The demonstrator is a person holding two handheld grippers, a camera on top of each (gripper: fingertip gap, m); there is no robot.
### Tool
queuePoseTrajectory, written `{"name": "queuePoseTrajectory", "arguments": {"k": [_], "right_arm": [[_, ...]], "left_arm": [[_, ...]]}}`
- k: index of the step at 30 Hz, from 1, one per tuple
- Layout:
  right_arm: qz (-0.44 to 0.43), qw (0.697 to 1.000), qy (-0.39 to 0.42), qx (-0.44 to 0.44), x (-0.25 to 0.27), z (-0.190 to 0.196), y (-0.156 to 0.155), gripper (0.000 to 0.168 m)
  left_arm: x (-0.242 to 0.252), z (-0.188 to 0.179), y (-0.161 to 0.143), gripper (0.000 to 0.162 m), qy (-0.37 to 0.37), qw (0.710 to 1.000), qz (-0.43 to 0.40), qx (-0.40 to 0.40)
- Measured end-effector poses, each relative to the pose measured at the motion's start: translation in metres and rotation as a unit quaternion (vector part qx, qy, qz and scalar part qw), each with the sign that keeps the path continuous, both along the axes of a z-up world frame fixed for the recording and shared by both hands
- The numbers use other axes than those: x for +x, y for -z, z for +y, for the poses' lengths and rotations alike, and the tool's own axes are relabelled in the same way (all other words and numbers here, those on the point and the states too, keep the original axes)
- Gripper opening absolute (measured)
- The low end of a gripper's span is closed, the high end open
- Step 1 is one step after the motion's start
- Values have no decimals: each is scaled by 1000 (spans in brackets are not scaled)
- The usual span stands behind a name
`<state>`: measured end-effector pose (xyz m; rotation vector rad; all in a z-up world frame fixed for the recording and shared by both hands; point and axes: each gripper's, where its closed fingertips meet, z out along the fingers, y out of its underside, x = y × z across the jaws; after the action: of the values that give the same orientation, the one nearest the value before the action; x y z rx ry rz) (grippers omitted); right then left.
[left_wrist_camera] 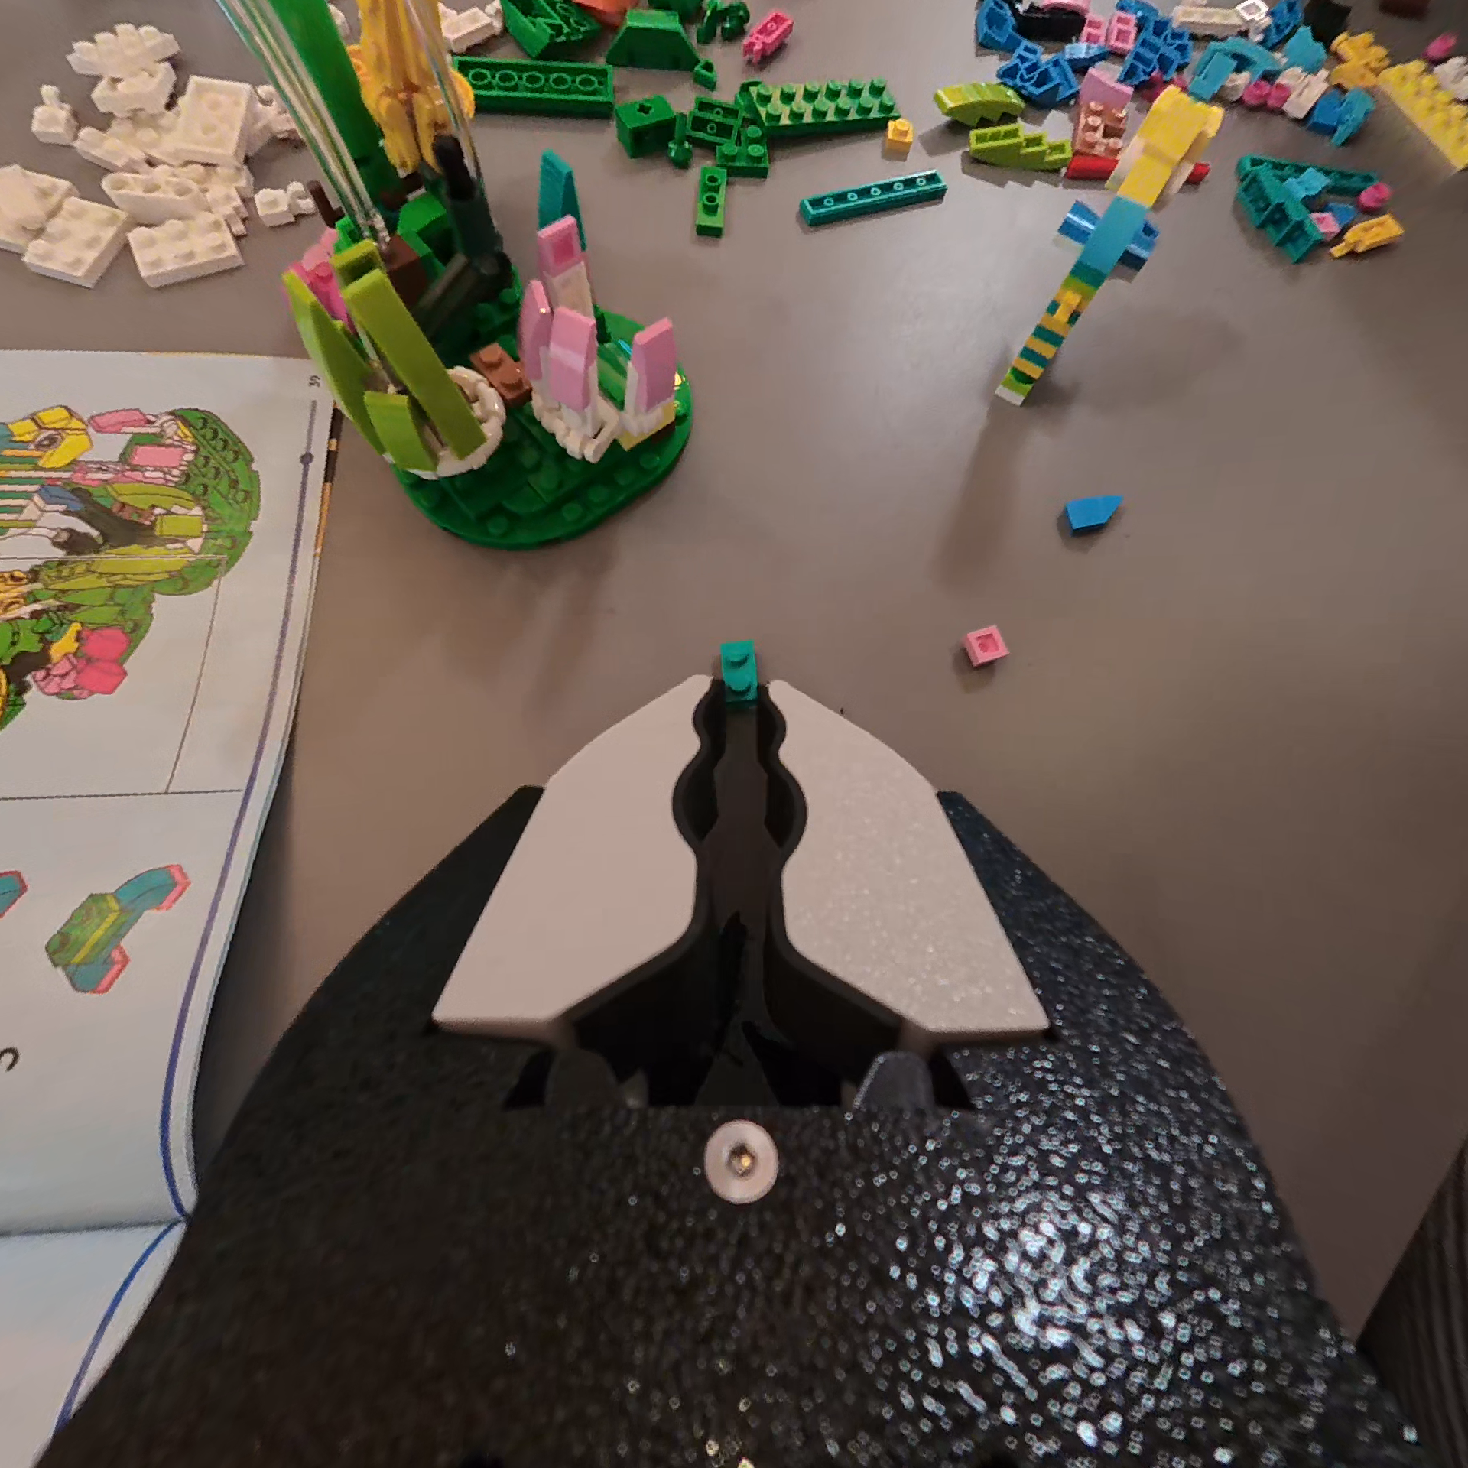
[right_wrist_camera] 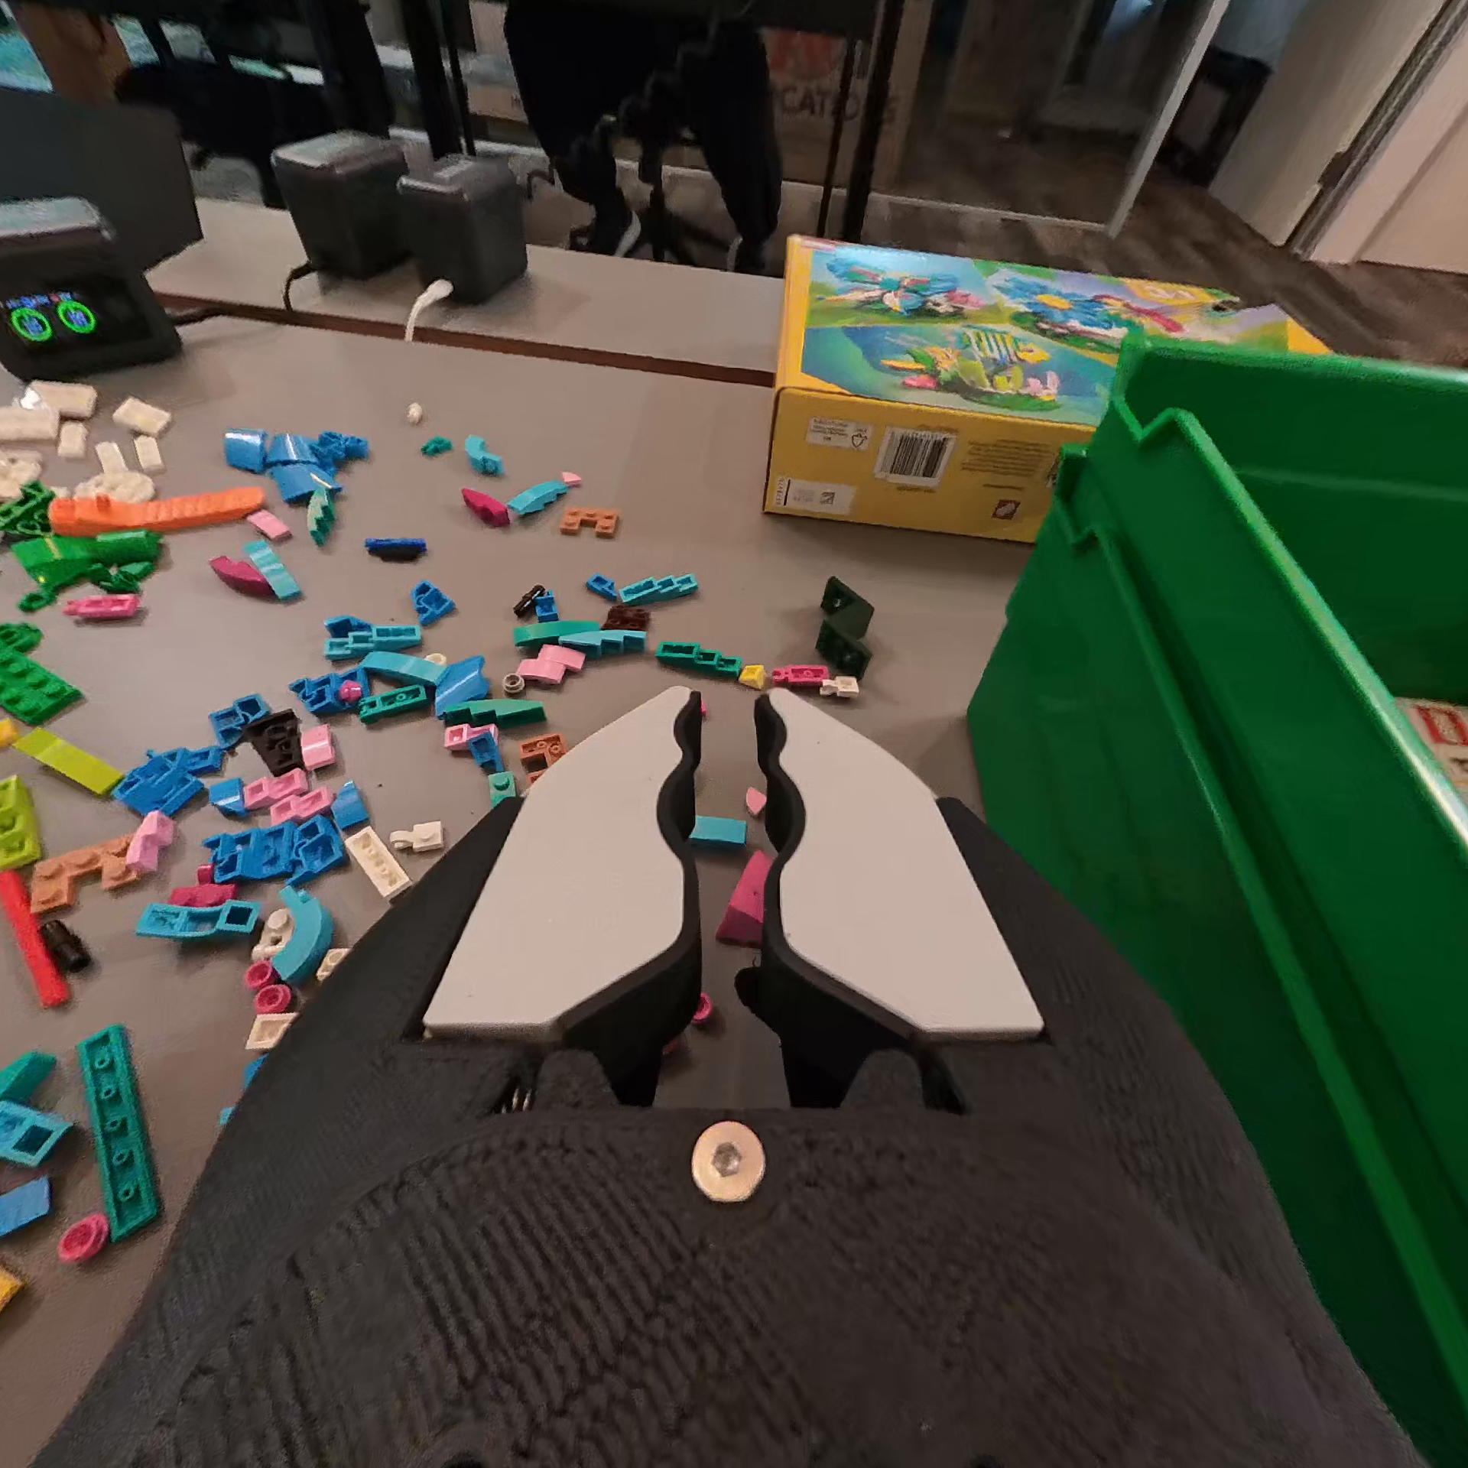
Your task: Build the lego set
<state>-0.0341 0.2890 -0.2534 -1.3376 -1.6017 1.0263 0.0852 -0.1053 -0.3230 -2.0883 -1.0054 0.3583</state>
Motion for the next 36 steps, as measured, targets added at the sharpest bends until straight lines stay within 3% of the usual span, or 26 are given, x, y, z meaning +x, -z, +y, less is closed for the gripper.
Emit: {"name": "queuePoseTrajectory", "arguments": {"k": [1, 7, 16, 36], "right_arm": [[3, 1000, 5, -7, 1, 3, 0, 12], [48, 998, 44, 3, 2, 21, -14, 12], [81, 994, 47, 48, 2, 16, -21, 12], [126, 988, 85, 10, 6, 33, -36, 10]], "left_arm": [[0, 0, 0, 7, 1, 1000, 0, -1], [0, 0, 1, 7, 0, 1000, -4, 2], [-1, -1, 1, 7, -5, 1000, -6, 4], [-1, -1, 0, 7, -5, 1000, -13, 14]]}}
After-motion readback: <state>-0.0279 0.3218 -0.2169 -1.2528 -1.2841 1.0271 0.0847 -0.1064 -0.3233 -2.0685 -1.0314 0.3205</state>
